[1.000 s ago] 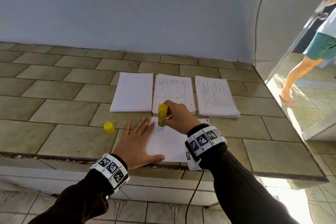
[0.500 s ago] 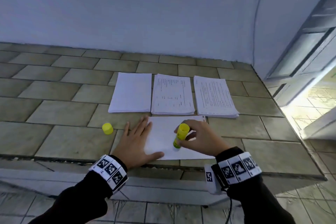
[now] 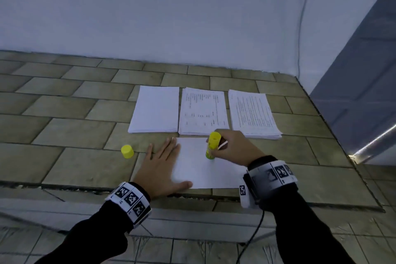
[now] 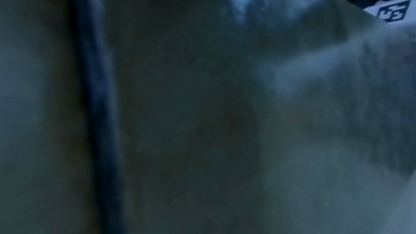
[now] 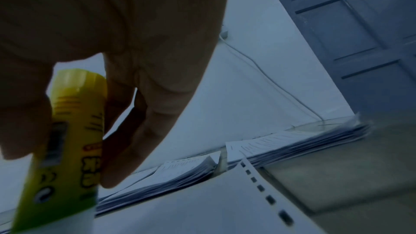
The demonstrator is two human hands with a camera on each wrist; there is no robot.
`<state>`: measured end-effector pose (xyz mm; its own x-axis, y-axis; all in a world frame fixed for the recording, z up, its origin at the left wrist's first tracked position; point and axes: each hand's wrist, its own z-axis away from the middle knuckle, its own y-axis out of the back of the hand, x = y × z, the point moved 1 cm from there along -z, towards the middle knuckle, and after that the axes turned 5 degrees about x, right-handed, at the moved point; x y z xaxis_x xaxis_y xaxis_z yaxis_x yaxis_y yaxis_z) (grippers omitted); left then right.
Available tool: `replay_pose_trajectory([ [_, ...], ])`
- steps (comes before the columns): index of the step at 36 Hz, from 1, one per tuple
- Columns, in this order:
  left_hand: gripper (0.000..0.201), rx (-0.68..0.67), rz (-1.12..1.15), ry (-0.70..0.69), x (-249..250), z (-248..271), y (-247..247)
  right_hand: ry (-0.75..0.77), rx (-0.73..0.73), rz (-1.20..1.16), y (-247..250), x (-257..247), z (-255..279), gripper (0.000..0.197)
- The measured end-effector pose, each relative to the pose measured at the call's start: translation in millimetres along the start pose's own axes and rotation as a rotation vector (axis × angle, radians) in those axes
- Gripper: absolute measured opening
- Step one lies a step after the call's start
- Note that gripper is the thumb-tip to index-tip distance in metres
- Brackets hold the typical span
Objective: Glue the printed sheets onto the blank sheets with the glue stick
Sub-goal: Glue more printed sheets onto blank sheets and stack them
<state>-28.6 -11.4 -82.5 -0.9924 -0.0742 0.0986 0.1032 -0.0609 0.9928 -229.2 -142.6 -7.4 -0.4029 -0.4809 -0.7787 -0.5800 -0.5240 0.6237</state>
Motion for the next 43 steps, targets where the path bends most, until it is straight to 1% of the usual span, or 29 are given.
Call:
replay_pose_trajectory([
  [3,0.136,0.006,-0.011,0.001,0.4,0.3,-1.0,-0.032,0.037,0.027,2.7,1.1,-13.7,0.007],
  [7,0.123,0.001,-0.013,0.011,0.7,1.3,0.6,-0.075,0.080,0.073,5.4,3.1,-24.0,0.014],
  [10,0.119,0.021,0.010,0.009,0.4,1.2,0.6,-0.097,0.089,0.081,7.8,8.8,-22.8,0.016],
  [12,0.121,0.037,0.047,0.016,-0.1,1.3,0.6,-0.102,0.097,0.075,10.2,14.0,-17.1,0.015],
  [15,0.134,0.042,0.076,0.038,0.4,2.4,1.2,-0.070,0.096,0.009,15.3,20.8,-1.2,0.013],
  [17,0.135,0.056,0.089,0.050,1.1,2.4,1.0,-0.054,0.082,-0.004,19.6,25.4,11.4,0.013],
  [20,0.136,0.055,0.088,0.049,0.7,1.6,1.1,-0.043,0.049,-0.013,27.3,30.6,27.6,0.024],
  [23,0.136,0.040,0.081,0.045,-0.8,1.2,1.2,-0.065,0.041,-0.027,33.5,33.2,39.8,0.019],
  [28,0.138,0.033,0.059,0.043,1.4,1.3,0.8,-0.081,0.002,-0.023,41.8,36.2,52.0,0.021],
  [30,0.134,0.033,0.058,0.043,1.7,1.1,0.4,-0.090,-0.031,-0.034,43.0,35.2,54.4,0.021],
  [33,0.123,0.044,0.037,0.047,2.2,1.7,-1.4,-0.106,-0.111,-0.018,41.8,31.8,56.1,0.022],
  [35,0.121,0.060,0.036,0.046,3.0,1.6,-1.1,-0.107,-0.138,-0.007,41.5,31.7,55.1,0.023],
  [43,0.121,0.022,-0.002,0.040,2.0,1.5,-0.1,-0.107,-0.023,0.043,52.5,36.9,32.9,0.023],
])
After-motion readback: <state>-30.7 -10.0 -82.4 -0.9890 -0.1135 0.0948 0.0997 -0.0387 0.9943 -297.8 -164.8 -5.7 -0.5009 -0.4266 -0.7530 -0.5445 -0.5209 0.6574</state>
